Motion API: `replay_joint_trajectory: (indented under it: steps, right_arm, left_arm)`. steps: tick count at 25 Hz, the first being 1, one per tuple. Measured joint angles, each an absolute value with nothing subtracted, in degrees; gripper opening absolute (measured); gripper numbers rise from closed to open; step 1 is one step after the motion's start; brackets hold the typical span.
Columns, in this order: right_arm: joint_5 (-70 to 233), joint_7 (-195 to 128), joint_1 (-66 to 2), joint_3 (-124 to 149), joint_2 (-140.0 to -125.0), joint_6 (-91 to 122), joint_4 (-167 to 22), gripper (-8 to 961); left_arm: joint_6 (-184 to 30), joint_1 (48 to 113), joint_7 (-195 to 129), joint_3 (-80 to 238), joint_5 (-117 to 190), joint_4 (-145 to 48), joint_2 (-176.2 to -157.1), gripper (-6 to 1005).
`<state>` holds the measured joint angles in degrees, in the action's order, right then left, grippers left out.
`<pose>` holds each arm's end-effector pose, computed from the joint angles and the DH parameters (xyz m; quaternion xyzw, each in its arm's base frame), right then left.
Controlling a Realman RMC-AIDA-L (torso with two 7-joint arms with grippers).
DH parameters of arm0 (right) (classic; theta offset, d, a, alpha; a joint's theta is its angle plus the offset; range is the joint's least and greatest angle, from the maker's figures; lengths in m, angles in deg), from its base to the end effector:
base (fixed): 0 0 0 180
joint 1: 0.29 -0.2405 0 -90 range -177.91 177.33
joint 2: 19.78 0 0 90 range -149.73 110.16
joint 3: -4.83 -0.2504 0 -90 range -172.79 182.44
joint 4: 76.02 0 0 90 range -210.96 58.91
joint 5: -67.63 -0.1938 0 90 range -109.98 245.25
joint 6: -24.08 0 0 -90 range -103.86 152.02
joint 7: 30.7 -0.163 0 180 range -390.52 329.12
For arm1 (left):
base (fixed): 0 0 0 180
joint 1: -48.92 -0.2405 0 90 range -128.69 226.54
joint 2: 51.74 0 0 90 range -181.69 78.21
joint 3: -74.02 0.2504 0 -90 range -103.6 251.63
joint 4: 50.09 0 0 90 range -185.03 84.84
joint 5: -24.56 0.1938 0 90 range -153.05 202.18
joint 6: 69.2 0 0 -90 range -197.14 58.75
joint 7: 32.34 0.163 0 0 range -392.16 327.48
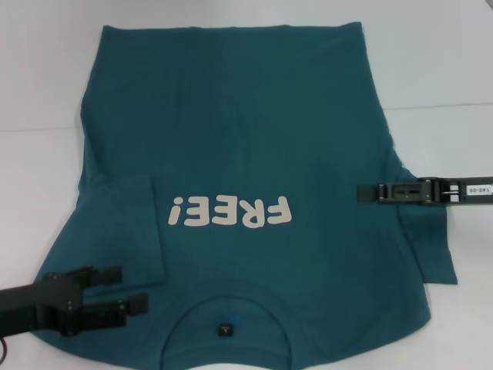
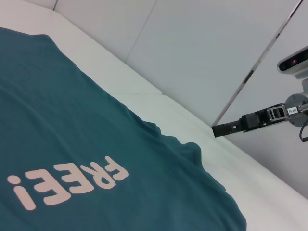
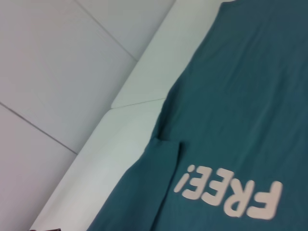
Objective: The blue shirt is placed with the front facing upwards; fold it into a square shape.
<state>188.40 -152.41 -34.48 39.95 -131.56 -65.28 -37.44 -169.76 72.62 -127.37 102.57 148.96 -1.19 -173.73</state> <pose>0.2565 0.3523 0.0399 -0.8230 0.5121 0.2244 0.1005 -0.2688 0.2782 0.0087 -0.8964 -0.3566 -0.2421 0.1029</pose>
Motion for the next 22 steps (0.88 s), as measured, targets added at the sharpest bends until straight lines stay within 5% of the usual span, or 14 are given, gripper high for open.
replay_joint_trajectory:
  steps: [22]
  right_arm:
    - [188.3,-152.48,-32.8,39.67,-131.17,-65.83,-37.44,941]
  left_arm:
    - [-169.85,72.3,-128.45,102.21,148.56,-1.93,-174.26,961]
